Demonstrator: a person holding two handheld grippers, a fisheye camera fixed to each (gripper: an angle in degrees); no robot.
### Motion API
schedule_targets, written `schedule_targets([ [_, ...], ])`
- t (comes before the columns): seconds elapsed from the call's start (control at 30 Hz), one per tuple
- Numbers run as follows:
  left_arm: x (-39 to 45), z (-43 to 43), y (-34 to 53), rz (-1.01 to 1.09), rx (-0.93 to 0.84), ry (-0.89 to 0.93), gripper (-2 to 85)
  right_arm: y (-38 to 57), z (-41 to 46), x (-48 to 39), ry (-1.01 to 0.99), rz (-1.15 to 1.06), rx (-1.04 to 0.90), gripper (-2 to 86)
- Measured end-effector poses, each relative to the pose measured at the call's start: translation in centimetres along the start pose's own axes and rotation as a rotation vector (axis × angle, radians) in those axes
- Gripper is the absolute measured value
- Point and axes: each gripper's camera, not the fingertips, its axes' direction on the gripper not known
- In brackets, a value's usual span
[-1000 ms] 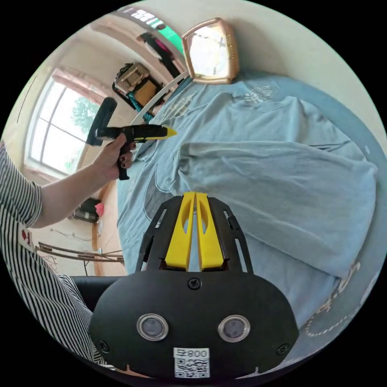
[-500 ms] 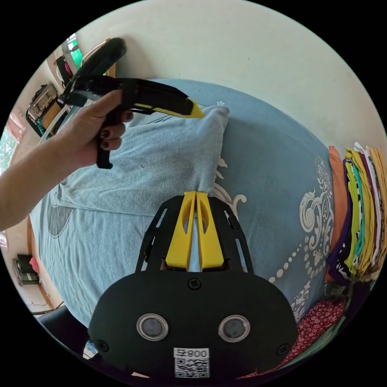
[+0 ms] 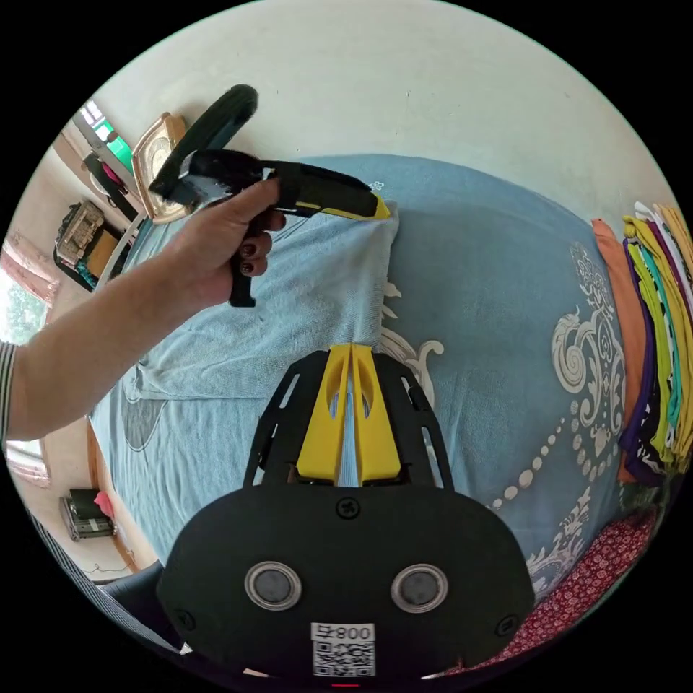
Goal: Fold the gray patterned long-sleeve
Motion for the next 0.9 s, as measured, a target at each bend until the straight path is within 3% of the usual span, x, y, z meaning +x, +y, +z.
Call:
schedule_targets([
  [0.1, 1.4, -1.9, 4.2, -0.021, 0.011, 0.062, 0.1, 0.3, -0.3, -0.5, -0.044, 0.024, 0.049, 0.1],
  [0.2, 1.9, -1.2, 7.0, -0.026, -0.094, 0.045, 0.0, 0.4, 2.4, -1.3, -0.008, 0.021, -0.031, 0.0],
  [0.43, 3.3, -10.5, 14.3, -0.098, 0.059, 0.033, 0.0, 0.6, 2.7, -6.0, 0.005, -0.035, -0.011, 0.0],
  [0.53, 1.9, -12.2, 19.8, -0.206, -0.072, -0.03, 0.1, 0.6, 4.9, -8.7, 0.036, -0.072, -0.089, 0.0],
  [0.63, 0.6, -16.8, 25.4, -0.291, 0.017, 0.122, 0.1, 0.4, 5.4, -11.6, 0.066, -0.094, -0.093, 0.0],
  [0.8, 0.5, -29.3, 36.7, -0.43, 0.188, -0.075, 0.2, 0.1, 5.3, -19.3, -0.07, -0.207, -0.04, 0.0],
  [0.9, -1.4, -33.1, 43.2, -0.607, 0.128, -0.11, 0.3, -0.4, 7.9, -26.9, -0.242, -0.346, -0.083, 0.0],
])
